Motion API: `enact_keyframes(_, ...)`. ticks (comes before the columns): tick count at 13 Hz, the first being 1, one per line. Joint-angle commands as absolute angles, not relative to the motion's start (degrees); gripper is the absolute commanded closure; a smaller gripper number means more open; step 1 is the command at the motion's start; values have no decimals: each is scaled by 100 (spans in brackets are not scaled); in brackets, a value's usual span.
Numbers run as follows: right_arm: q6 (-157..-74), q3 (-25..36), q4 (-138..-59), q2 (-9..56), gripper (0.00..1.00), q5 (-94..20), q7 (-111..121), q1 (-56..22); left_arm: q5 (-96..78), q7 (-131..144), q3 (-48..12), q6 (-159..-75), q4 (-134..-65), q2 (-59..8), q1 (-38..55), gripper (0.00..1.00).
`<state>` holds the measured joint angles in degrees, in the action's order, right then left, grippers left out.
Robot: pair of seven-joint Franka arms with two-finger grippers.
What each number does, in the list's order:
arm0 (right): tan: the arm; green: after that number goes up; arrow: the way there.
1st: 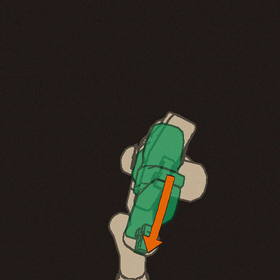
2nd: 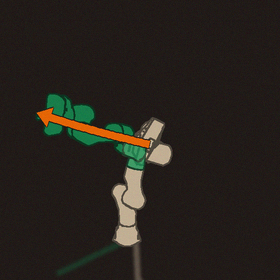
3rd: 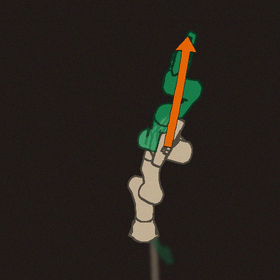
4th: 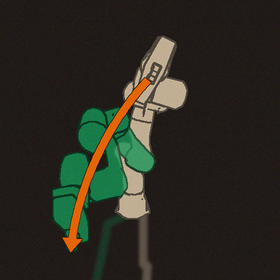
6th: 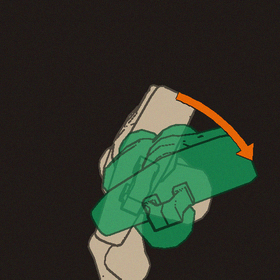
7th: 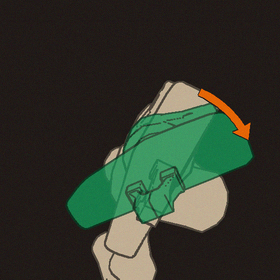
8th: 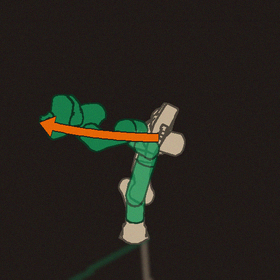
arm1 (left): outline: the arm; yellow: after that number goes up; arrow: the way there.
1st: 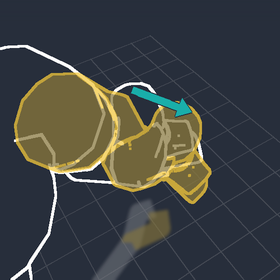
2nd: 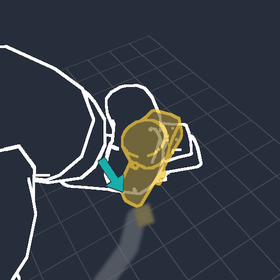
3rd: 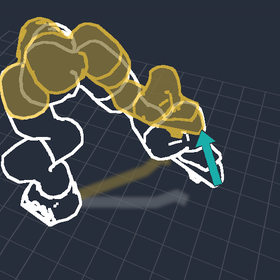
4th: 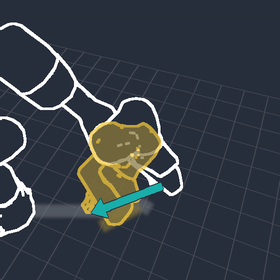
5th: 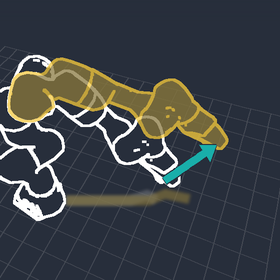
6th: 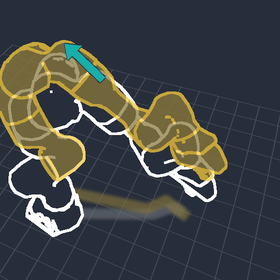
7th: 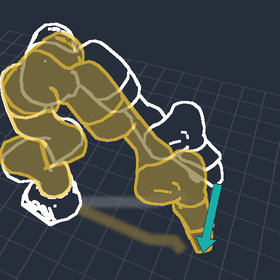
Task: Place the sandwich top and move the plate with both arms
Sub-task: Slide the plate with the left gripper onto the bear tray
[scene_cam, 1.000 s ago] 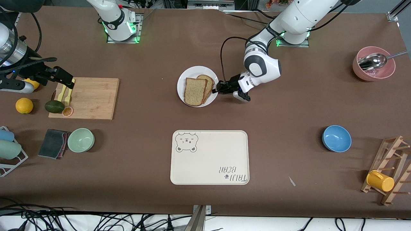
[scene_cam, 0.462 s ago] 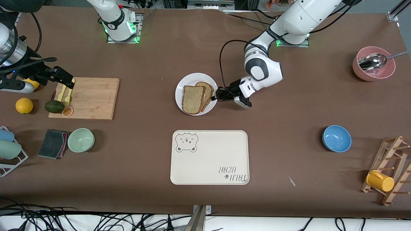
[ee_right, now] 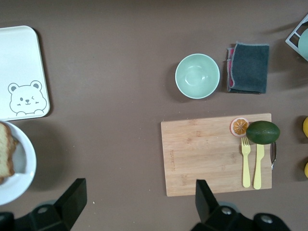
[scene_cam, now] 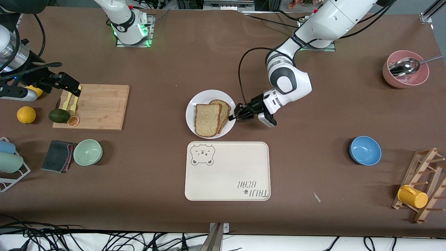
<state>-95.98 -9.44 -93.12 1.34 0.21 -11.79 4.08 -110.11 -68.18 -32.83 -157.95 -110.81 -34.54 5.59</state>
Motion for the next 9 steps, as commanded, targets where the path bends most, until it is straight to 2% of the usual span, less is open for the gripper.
enact_keyframes(1,-9685,-967,-9378,97,0,0,-1090,396,-11136,-6996,-3261,-15803,-10444,-3813,448,100)
enact_keyframes(9,-9668,-967,-9378,97,0,18,-1169,404,-10820,-6952,-2760,-15811,-8607,-5122,659,100)
